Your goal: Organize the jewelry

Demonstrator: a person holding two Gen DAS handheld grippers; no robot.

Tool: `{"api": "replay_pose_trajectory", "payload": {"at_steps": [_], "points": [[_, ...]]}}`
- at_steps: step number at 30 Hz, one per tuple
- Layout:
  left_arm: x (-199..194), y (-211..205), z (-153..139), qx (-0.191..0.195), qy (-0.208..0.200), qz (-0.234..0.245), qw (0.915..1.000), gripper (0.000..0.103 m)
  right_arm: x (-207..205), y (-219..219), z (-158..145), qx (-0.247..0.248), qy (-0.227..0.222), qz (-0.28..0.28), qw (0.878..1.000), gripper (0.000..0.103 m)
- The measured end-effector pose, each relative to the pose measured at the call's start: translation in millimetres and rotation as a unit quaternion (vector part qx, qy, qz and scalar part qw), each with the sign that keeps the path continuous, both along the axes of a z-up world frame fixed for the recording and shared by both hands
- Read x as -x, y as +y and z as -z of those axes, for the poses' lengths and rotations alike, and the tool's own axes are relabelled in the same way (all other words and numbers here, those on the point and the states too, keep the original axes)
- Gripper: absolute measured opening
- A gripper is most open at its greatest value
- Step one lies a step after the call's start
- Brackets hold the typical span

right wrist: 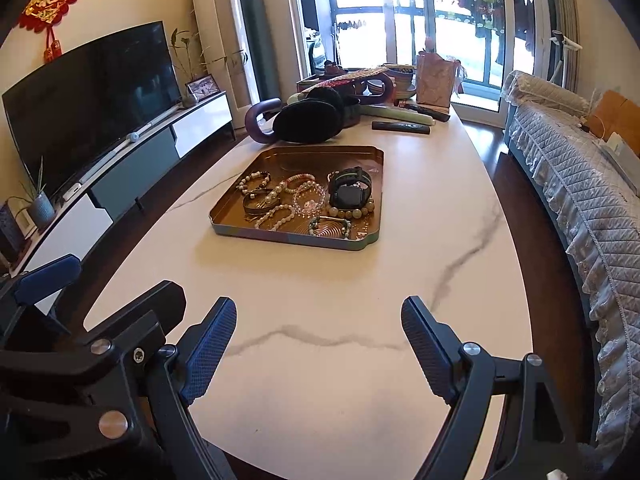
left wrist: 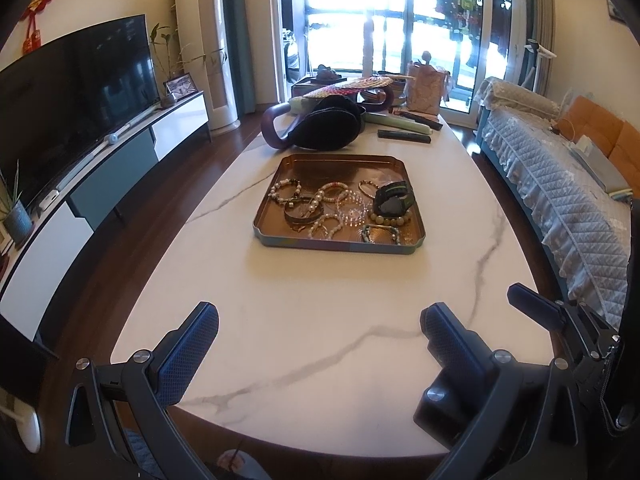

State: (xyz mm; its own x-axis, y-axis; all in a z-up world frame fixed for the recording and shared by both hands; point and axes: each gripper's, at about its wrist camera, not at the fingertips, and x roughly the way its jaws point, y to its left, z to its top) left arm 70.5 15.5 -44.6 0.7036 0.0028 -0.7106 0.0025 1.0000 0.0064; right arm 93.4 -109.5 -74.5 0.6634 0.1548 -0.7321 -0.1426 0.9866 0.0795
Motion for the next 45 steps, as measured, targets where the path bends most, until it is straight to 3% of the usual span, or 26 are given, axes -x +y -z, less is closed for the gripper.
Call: {"api": "replay_pose_trajectory", "payload": {"at_steps": [45], "points": [[0.9,-2.1,3.2,0.0,-0.002,0.003,1.0,0.103,0.9,0.4,4.7,-0.003,-0.001,-0.004,1.0,0.082]]}}
